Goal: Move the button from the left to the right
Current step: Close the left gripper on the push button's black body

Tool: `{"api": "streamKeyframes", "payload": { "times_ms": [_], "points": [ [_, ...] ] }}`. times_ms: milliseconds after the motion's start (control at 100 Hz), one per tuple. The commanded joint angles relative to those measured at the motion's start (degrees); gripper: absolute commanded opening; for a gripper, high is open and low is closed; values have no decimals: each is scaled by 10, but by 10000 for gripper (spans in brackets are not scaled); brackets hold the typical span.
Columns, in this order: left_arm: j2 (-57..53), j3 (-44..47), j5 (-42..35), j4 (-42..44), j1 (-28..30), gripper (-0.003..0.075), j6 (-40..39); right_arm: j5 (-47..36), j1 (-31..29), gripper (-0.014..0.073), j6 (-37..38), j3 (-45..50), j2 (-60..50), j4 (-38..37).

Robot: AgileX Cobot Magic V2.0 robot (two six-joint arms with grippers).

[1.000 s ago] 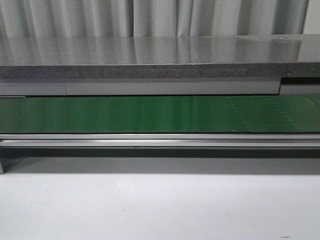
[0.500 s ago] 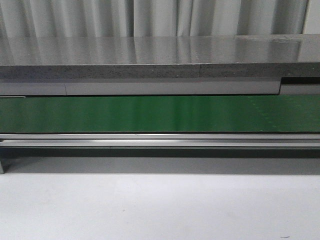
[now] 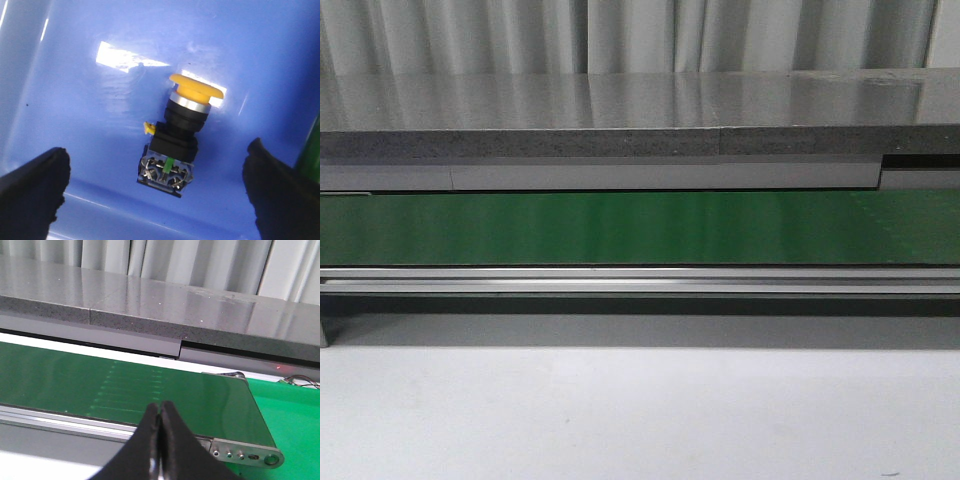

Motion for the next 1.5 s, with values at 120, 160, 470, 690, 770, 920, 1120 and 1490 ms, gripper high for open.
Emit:
{"api": "streamKeyframes", "payload": {
  "times_ms": [120, 160, 470, 690, 770, 920, 1120, 1490],
  "points": [
    [2, -16, -22, -7, 1, 662, 1, -42, 1, -68, 0, -1, -9, -4],
    [8, -16, -22, -7, 1, 662, 1, -42, 1, -68, 0, -1, -9, -4],
    [33, -16, -29, -8, 1, 662, 1, -42, 1, -68, 0, -1, -9, -4],
    [56, -16, -31, -15, 1, 662, 1, -42, 1, -68, 0, -1, -9, -4],
    [61, -16, -35, -15, 1, 662, 1, -42, 1, -68, 0, -1, -9, -4],
    [63, -16, -40, -15, 1, 659, 1, -42, 1, -68, 0, -1, -9, -4],
    [63, -16, -40, -17, 1, 496, 1, -42, 1, -68, 0, -1, -9, -4],
    [61, -17, -20, -17, 1, 23, 1, -42, 1, -68, 0, -1, -9, -4]
  ]
}}
